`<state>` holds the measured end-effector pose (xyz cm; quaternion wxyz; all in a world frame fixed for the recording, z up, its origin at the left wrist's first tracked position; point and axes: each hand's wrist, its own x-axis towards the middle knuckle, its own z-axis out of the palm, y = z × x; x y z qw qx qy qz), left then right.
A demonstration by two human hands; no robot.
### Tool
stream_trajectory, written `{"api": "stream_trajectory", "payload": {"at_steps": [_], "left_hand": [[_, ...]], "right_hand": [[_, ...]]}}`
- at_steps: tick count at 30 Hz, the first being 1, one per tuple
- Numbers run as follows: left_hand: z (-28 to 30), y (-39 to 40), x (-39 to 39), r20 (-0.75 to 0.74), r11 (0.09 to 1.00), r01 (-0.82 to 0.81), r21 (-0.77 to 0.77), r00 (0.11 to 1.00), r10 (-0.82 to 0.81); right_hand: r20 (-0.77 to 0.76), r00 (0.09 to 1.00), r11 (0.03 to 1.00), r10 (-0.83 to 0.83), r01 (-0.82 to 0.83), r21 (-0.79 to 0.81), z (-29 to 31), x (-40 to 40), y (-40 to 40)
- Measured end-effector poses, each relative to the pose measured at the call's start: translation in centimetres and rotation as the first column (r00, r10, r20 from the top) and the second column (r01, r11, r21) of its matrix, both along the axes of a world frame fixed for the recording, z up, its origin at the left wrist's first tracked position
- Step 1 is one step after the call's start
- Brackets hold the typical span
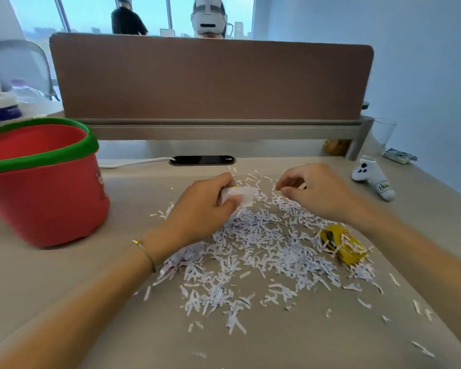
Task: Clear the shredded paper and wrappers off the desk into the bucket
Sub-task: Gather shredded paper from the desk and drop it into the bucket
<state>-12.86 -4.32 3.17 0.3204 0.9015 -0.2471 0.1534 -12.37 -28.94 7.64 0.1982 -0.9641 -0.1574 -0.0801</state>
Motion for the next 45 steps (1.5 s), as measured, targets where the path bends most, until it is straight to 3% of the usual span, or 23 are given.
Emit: {"api": "stream_trajectory", "payload": {"at_steps": [7, 11, 17, 25, 36, 45], "left_hand": [[-0.6, -5.6, 0.4, -0.012, 0.995, 0.089, -0.046, 0.996, -0.089], [-1.1, -7.2, 0.6, -0.021, 0.994, 0.104, -0.036, 0.994, -0.105], [-1.5, -7.8, 1.0, -0.044, 0.997, 0.071, -0.027, 0.996, -0.072], [-0.4, -6.4, 1.9, -0.002, 0.998, -0.064, -0.012, 0.998, 0.064], [7.9, 0.4, 2.9, 0.137, 0.953, -0.302, 0.029, 0.945, 0.296], [14.7, 11.0, 0.9, 0.174, 0.890, -0.452, -0.051, 0.874, 0.454]], "right_hand": [[-0.105, 0.943, 0.903, -0.316, 0.264, -0.339, -3.8, -3.7, -6.3], [-0.155, 0.919, 0.894, -0.363, 0.297, -0.337, -6.0, -5.0, -7.3], [-0.137, 0.938, 0.938, -0.318, 0.290, -0.189, -6.1, -4.6, -7.8], [0.020, 0.979, 0.979, -0.202, 0.202, 0.034, -2.7, -2.5, -4.7], [0.189, 0.981, 0.998, 0.050, -0.057, 0.032, 5.8, 1.9, 5.1], [0.233, 0.945, 0.967, 0.228, -0.247, 0.057, 10.5, 3.4, 15.1]]}}
